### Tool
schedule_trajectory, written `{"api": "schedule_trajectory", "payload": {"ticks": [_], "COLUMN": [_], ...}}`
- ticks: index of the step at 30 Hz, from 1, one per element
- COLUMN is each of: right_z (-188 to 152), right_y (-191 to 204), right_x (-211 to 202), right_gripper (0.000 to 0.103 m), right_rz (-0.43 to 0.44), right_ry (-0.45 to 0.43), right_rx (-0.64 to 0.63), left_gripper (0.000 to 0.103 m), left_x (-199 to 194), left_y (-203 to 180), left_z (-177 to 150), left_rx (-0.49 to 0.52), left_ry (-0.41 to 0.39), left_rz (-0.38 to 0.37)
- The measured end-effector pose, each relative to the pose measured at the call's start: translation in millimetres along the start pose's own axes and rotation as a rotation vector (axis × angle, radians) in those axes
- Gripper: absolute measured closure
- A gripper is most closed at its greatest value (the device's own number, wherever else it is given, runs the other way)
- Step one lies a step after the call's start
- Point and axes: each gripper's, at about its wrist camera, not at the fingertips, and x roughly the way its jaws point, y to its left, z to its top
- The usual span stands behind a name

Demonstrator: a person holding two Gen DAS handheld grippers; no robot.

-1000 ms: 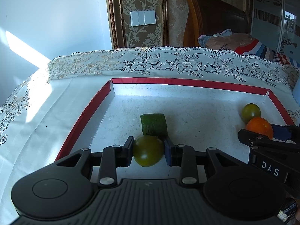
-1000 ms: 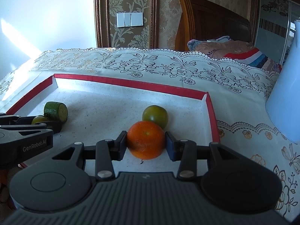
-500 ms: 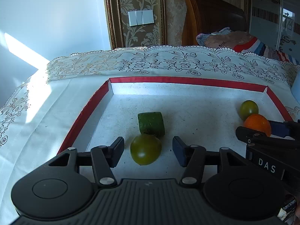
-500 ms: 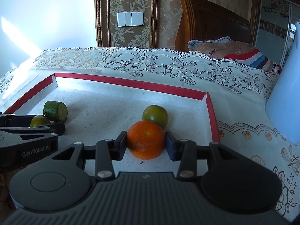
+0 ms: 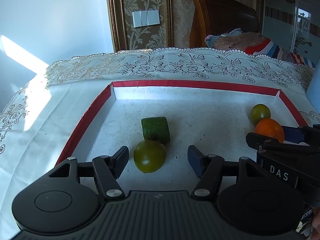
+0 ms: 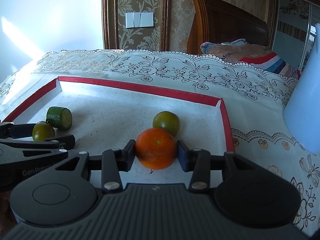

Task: Organize fruits
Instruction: 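Open the left tool to release the green fruit while the right releases the mandarin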

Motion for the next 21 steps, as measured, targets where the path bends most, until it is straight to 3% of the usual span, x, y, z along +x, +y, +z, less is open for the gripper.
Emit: {"api": "schedule_trajectory", "payload": {"ticks": [6,21], "right_z": [-0.6,-2.2], "right_y": [-0.8,-0.2], "right_x": [-0.8,-9.2], "right_gripper": [0.059,0.04], "right_rz": [0.006,0.014], "right_ry": [0.003,-0.008], "right_rx": [0.005,0.002], "left_gripper": [0.035,0.034], "left_x": [-1.5,-7.1], "left_y": [0.1,10.2], "left_z": [-0.4,-2.1], "left_rx": [-0.003,-0.046], "left_ry": [0.006,0.004], "left_rz": [-0.019,-0.041]}}
